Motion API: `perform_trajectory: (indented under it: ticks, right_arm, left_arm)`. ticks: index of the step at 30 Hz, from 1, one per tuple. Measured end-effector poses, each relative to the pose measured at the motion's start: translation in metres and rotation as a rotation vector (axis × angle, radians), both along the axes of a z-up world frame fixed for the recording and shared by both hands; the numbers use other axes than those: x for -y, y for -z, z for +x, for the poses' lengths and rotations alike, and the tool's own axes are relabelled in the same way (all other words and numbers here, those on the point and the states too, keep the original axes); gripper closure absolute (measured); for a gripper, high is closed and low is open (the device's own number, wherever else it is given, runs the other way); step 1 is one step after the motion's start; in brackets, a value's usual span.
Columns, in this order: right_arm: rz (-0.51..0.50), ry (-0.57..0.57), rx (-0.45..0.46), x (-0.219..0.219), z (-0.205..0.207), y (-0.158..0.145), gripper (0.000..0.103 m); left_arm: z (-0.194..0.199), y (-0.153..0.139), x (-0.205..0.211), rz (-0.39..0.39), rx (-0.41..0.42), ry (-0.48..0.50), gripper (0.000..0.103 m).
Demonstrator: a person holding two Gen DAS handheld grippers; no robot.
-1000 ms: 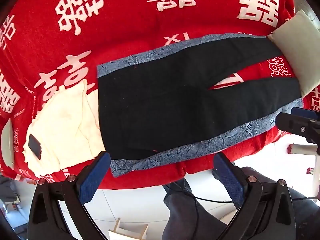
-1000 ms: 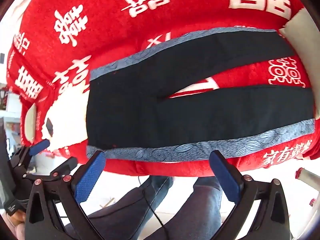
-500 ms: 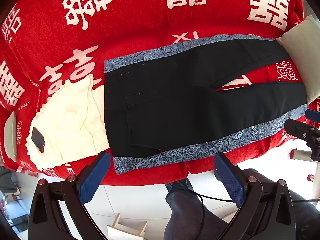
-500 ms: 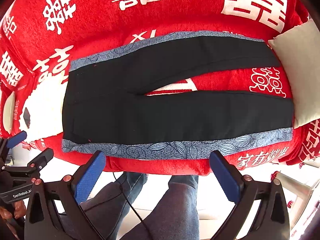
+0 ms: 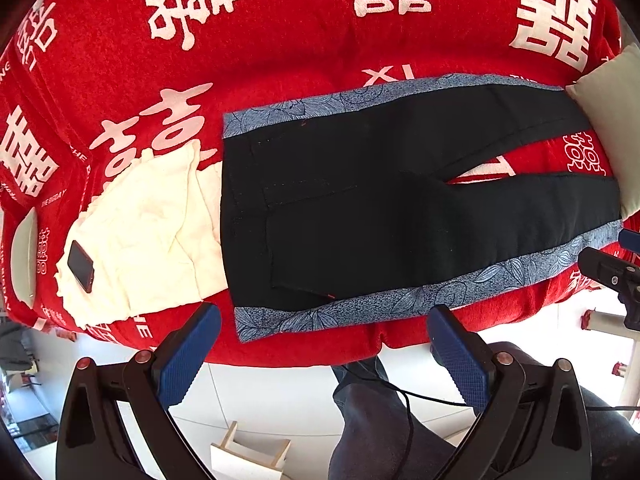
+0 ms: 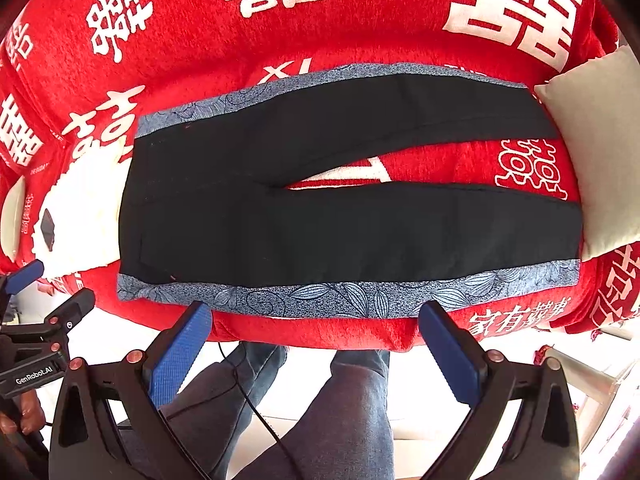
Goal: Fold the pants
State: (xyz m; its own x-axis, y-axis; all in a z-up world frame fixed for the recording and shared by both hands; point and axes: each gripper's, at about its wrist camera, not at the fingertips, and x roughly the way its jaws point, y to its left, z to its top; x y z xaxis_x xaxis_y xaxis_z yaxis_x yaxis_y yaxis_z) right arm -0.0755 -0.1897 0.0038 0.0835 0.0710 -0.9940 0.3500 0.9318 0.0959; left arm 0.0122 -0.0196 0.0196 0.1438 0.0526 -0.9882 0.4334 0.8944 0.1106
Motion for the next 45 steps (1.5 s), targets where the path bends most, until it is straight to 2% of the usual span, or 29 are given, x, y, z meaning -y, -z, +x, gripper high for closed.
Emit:
perform_trajectory:
  ticks: [33, 45]
  right_arm:
    - [-0.011, -0.022, 0.009, -0.001, 0.000, -0.002, 0.000]
    - [0.007, -0.034, 0.007, 0.008, -0.004, 0.003, 0.000]
  left_arm:
    - [-0.005, -0.003, 0.000, 0.012, 0.009, -0.003, 0.000]
    - [-0.012, -0.002, 0.013, 0.033, 0.009, -0.006, 0.000]
